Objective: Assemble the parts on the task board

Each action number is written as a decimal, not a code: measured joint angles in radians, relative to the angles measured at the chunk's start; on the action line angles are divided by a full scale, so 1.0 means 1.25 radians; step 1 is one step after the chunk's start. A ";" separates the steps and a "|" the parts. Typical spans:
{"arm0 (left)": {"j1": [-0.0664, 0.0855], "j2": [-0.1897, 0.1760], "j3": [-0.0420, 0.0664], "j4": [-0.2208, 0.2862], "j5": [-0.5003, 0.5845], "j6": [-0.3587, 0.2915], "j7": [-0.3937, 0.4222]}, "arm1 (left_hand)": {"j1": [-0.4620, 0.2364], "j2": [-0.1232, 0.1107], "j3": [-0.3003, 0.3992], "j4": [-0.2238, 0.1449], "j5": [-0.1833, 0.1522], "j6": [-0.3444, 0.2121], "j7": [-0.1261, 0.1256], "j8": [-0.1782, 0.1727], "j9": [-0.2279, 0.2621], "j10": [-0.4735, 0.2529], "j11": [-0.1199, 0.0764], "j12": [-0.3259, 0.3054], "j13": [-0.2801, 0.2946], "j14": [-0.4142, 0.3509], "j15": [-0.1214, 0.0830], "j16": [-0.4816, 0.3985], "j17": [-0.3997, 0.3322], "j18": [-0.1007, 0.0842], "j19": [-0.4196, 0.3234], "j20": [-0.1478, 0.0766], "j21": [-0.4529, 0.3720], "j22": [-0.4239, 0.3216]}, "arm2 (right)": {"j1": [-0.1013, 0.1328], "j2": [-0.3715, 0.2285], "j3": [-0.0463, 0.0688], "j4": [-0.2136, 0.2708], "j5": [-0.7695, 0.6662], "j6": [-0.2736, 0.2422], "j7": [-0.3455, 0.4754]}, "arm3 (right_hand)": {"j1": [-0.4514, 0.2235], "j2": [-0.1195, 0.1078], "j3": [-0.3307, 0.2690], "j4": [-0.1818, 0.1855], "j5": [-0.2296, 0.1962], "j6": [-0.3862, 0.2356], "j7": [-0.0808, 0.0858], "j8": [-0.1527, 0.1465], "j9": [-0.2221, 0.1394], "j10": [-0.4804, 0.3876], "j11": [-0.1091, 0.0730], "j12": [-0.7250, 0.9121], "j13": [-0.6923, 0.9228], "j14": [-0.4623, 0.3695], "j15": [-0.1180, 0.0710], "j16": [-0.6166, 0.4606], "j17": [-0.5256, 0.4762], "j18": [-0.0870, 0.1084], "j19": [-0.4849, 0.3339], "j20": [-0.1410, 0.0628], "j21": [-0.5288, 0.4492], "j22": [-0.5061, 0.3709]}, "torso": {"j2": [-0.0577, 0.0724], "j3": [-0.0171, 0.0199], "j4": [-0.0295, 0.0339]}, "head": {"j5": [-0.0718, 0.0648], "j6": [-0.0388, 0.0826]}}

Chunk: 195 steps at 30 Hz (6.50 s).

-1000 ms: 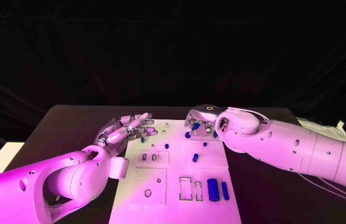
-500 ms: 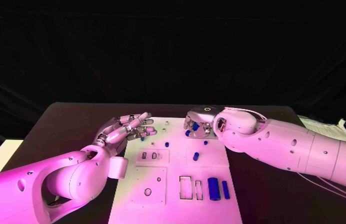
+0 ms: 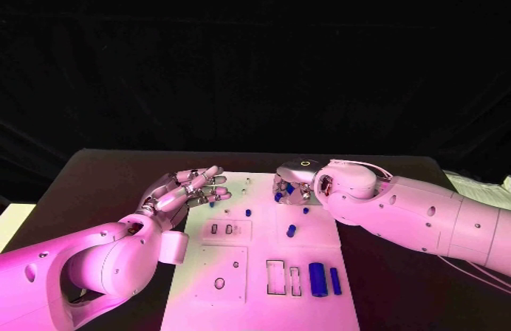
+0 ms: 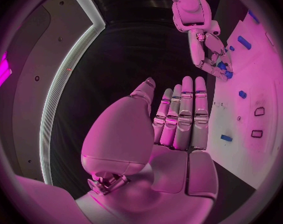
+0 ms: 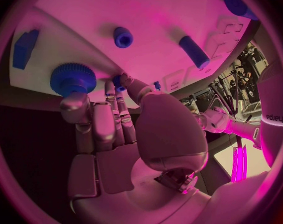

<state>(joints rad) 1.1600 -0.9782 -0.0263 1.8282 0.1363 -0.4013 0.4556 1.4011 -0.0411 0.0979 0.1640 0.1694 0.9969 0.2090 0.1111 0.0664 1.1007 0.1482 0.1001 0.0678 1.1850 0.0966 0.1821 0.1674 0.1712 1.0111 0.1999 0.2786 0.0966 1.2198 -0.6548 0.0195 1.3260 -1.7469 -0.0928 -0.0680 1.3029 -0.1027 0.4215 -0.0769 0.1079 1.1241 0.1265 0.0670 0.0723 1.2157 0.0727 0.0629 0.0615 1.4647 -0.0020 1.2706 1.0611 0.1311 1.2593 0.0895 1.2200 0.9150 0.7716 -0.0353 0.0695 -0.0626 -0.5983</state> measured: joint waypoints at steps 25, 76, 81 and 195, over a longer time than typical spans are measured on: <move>0.001 -0.003 0.000 -0.006 0.000 0.000 -0.010 | 0.000 0.000 -0.002 -0.002 0.000 -0.006 0.006 -0.010 0.000 -0.003 0.003 -0.009 0.000 0.000 0.000 -0.006 0.003 0.000 0.003 0.003 -0.003 -0.003 | 0.001 0.005 0.002 0.010 -0.003 -0.093 -0.007 | -0.002 0.032 0.033 0.044 -0.039 0.042 -0.008 0.009 0.003 0.065 -0.022 0.004 0.005 0.002 -0.016 0.039 0.043 -0.012 0.035 -0.011 0.059 0.086 | 0.007 -0.0029 0.0030 | -0.002 0.012; 0.011 0.002 0.000 -0.007 0.001 0.002 -0.017 | 0.000 0.000 -0.004 -0.004 0.000 -0.006 0.006 -0.011 0.000 -0.006 0.006 -0.012 0.000 0.000 0.000 -0.007 0.004 0.000 0.003 0.003 -0.003 -0.004 | 0.010 0.167 0.004 -0.151 -0.010 -0.183 -0.031 | 0.001 0.028 0.041 0.053 -0.045 0.042 -0.007 -0.002 0.003 0.048 -0.009 0.000 0.001 0.001 -0.016 0.051 0.052 -0.012 0.036 -0.010 0.065 0.093 | 0.021 -0.0054 0.0100 | 0.016 0.014; 0.011 0.002 0.000 -0.007 0.001 0.003 -0.018 | 0.000 0.000 -0.004 -0.004 0.000 -0.006 0.006 -0.011 0.000 -0.006 0.006 -0.012 0.000 0.000 0.000 -0.010 0.005 0.000 0.003 0.003 -0.003 -0.005 | 0.010 0.174 0.003 -0.160 -0.010 -0.177 -0.033 | -0.007 0.014 0.046 0.069 -0.045 0.026 0.007 0.000 0.016 0.023 -0.002 0.000 0.001 0.001 -0.015 0.051 0.051 -0.012 0.031 -0.006 0.065 0.091 | 0.022 -0.0054 0.0095 | 0.018 0.015; 0.013 0.001 0.000 -0.020 0.001 0.014 -0.037 | 0.006 0.006 0.002 -0.020 0.000 -0.009 0.008 -0.020 0.000 -0.008 0.008 -0.020 0.000 0.000 0.000 -0.019 0.008 0.000 0.003 0.003 -0.009 -0.011 | -0.001 -0.053 0.017 0.042 0.061 -0.121 -0.118 | 0.157 0.031 -0.214 0.176 0.027 -0.022 0.000 0.008 0.006 0.200 -0.037 1.201 0.997 0.001 -0.030 0.222 0.197 -0.056 0.160 -0.020 0.214 0.314 | 0.020 -0.0035 -0.0089 | 0.004 0.006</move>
<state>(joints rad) 1.1759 -0.9769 -0.0266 1.8034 0.1373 -0.3832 0.4091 1.4092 -0.0330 0.1006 0.1392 0.1694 0.9862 0.2195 0.0860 0.0668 1.0901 0.1588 0.0755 0.0679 1.1850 0.0966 0.1578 0.1780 0.1709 1.0146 0.2034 0.2671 0.0827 1.2189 -0.7205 0.0406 1.3785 -1.6702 -0.2446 -0.2156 1.4988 -0.0640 0.1536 0.1434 0.1415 1.0963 0.1262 0.0773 0.0800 1.4652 0.0268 1.5636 1.3075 1.4665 -0.0398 1.5484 1.3075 0.0613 1.4595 0.0644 1.4872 1.3077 0.7961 -0.0396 0.0584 -0.0572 -0.5907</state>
